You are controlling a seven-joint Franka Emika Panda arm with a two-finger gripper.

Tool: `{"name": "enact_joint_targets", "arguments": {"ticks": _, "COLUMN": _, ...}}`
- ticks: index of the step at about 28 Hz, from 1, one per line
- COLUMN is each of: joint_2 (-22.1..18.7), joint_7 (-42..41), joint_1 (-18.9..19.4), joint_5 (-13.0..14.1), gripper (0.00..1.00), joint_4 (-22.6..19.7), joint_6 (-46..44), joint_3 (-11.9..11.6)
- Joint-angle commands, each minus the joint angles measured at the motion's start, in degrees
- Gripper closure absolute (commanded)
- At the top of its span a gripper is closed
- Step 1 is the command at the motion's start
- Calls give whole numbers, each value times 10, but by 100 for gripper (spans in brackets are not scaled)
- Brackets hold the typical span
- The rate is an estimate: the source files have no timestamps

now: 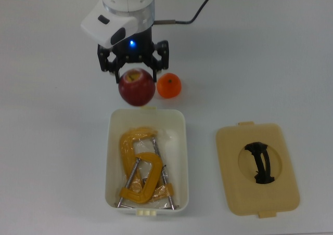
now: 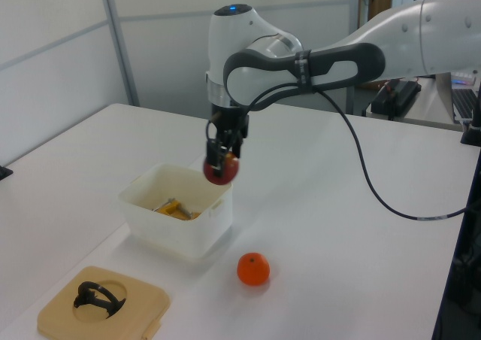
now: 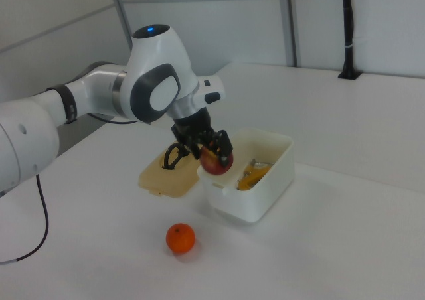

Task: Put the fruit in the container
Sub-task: 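Lift the apple, move it over the container and release, then move the gripper to the orange mandarin and grasp it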

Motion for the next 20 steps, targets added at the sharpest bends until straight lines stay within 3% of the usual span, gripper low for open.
{"name": "enact_joint_targets", "arguments": {"ticks": 1, "joint_2": 49, "joint_7": 60, "joint_1": 3, "joint_5": 5, "gripper": 85, "joint_4": 27, "joint_6": 87, "joint_3": -1}}
{"name": "enact_joint_targets", "arguments": {"ticks": 3, "joint_2": 54, "joint_7": 66, "joint_1": 3, "joint_5": 3, "gripper": 79, "joint_4": 27, "joint_6": 95, "joint_3": 0}}
{"name": "enact_joint_targets", "arguments": {"ticks": 5, "joint_2": 54, "joint_7": 66, "joint_1": 4, "joint_5": 3, "gripper": 66, "joint_4": 27, "joint_6": 95, "joint_3": 0}}
{"name": "enact_joint_targets", "arguments": {"ticks": 7, "joint_2": 54, "joint_7": 65, "joint_1": 3, "joint_5": 4, "gripper": 36, "joint_4": 27, "joint_6": 92, "joint_3": 0}}
{"name": "enact_joint_targets", "arguments": {"ticks": 8, "joint_2": 51, "joint_7": 65, "joint_1": 4, "joint_5": 3, "gripper": 3, "joint_4": 27, "joint_6": 87, "joint_3": 0}}
{"name": "enact_joint_targets", "arguments": {"ticks": 17, "joint_2": 25, "joint_7": 40, "joint_1": 4, "joint_5": 4, "gripper": 0, "joint_4": 30, "joint_6": -39, "joint_3": 1}}
{"name": "enact_joint_targets", "arguments": {"ticks": 20, "joint_2": 10, "joint_7": 4, "joint_1": 2, "joint_5": 6, "gripper": 0, "joint_4": 30, "joint_6": -120, "joint_3": 1}}
